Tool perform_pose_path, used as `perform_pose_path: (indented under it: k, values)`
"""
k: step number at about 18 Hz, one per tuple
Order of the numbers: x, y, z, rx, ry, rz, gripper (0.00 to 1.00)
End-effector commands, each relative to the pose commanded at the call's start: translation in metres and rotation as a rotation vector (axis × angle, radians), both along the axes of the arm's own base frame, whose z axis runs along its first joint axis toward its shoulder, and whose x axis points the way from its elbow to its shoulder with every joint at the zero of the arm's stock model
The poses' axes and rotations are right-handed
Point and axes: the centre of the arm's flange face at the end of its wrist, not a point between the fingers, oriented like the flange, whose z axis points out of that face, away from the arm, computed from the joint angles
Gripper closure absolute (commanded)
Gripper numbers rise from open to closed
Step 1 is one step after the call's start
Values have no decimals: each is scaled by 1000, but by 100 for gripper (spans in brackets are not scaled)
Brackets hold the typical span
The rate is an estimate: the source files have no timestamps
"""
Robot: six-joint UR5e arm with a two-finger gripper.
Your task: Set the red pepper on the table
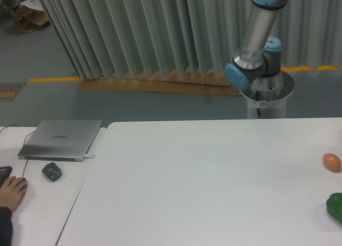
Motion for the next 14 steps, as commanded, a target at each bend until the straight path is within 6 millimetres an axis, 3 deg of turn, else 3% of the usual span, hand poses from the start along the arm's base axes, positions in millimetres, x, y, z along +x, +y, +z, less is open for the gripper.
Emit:
perform_pose_path:
  k: [4,9,14]
  values:
    - [20,12,14,93,-70,107,71]
    - [68,81,30,58,-54,201,71]
    - [95,121,38,55,-37,236,71]
